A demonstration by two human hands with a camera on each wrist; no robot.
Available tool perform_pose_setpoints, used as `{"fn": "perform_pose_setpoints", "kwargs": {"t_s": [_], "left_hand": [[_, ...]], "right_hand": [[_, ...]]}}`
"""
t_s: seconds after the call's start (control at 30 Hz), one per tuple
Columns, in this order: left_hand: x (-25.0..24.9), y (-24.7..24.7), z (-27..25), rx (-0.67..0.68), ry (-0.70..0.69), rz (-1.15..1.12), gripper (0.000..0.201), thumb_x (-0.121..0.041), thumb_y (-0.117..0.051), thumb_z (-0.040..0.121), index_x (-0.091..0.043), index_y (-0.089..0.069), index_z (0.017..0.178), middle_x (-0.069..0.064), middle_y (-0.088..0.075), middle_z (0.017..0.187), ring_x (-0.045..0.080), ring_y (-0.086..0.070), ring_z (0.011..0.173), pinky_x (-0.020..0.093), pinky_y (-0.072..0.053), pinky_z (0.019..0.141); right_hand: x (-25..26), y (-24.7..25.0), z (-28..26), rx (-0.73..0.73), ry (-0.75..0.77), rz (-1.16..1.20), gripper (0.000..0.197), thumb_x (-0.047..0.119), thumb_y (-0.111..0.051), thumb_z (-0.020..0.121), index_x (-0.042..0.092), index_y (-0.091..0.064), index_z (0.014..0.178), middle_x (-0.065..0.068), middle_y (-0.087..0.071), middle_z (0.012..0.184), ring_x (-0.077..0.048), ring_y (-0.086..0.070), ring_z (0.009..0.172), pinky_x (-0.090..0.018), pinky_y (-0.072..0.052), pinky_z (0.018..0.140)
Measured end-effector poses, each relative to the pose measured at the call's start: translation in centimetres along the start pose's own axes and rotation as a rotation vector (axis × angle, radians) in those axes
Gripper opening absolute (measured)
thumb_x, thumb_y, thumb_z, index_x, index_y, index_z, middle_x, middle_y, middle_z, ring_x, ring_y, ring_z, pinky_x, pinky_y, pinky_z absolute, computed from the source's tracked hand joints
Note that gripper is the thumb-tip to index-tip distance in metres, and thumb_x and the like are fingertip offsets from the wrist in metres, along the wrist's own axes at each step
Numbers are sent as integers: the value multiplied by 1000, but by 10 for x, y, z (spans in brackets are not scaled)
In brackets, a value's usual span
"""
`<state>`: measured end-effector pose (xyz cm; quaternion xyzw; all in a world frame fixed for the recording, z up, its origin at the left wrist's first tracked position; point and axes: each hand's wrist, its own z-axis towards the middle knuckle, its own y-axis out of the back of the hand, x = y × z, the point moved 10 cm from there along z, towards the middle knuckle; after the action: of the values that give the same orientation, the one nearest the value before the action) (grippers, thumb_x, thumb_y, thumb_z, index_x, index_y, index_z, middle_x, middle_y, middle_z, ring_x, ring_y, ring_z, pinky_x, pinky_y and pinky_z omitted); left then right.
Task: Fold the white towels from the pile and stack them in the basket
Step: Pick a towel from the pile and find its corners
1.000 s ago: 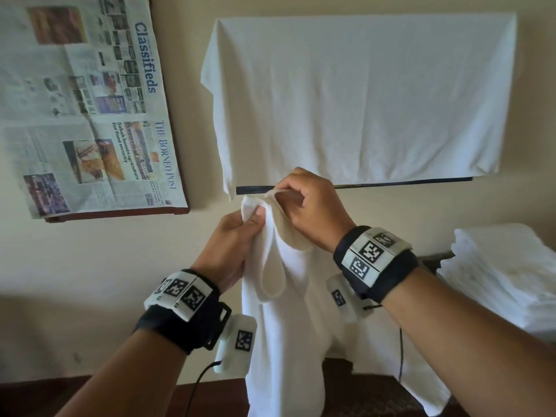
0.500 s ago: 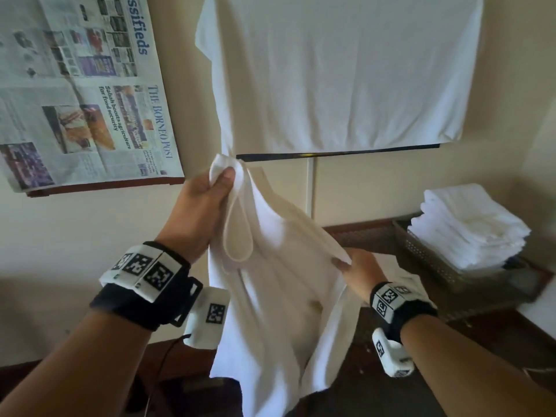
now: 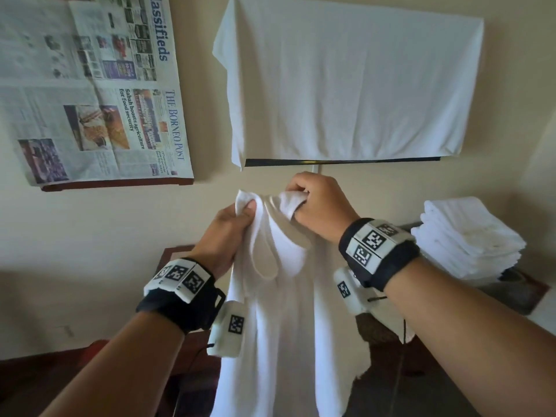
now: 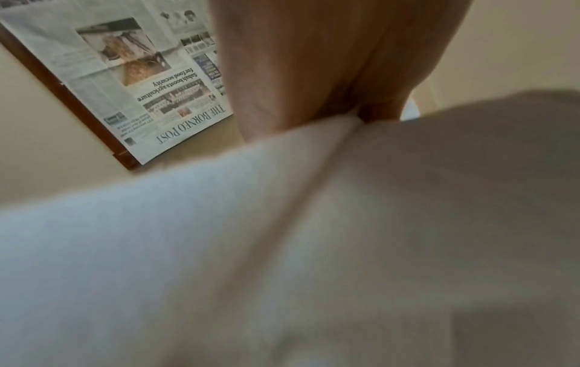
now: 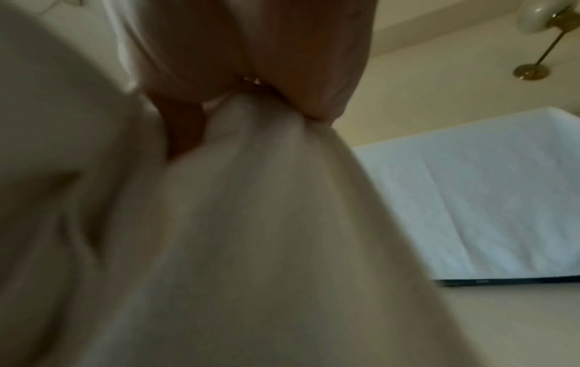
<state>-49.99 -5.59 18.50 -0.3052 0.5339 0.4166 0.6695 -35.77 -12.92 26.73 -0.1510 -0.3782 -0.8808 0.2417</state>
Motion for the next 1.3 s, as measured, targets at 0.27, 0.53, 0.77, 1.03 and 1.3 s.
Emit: {"fn": "perform_pose_setpoints", "kwargs": {"t_s": [0.27,0.53,0.77,1.03,1.3], "left_hand": [[-45,31,-7,-115,-131,163,39,-32,-46,107,-7,-70,88,-1,-73,69,6,-66,60,19,-50,58],[-23,43,-20,-11,-48,301,43,-47,-57,100,-10,-74,86,18,-74,88,17,-63,75,36,-49,78],[-5,22,-17,9,33,274,45,-51,-53,99,-14,-74,84,0,-76,83,15,-69,76,38,-53,79],[-31,31,-5,-128,-76,92,40,-33,-61,100,-11,-69,68,4,-62,66,17,-56,62,31,-44,62],[-47,36,-4,-263,-152,-53,17,-27,-65,98,-21,-59,83,-9,-63,62,9,-59,55,21,-47,54]], "right_hand": [[-108,-60,-96,466,-368,-138,20,40,-62,93,21,-65,85,7,-63,78,-7,-61,68,-23,-48,62],[-92,-44,-72,107,-411,276,27,-9,-47,87,8,-68,87,0,-68,80,4,-60,69,-16,-46,66],[6,-34,-10,82,-9,238,5,11,-67,87,10,-72,86,1,-71,80,-10,-64,76,-22,-50,72],[-82,-62,-62,454,-303,11,22,35,-69,88,13,-69,83,-6,-70,78,-20,-65,65,-30,-51,61],[-163,-33,-107,324,-530,-105,19,25,-57,96,10,-66,89,-14,-70,84,-19,-61,65,-19,-44,54]]}}
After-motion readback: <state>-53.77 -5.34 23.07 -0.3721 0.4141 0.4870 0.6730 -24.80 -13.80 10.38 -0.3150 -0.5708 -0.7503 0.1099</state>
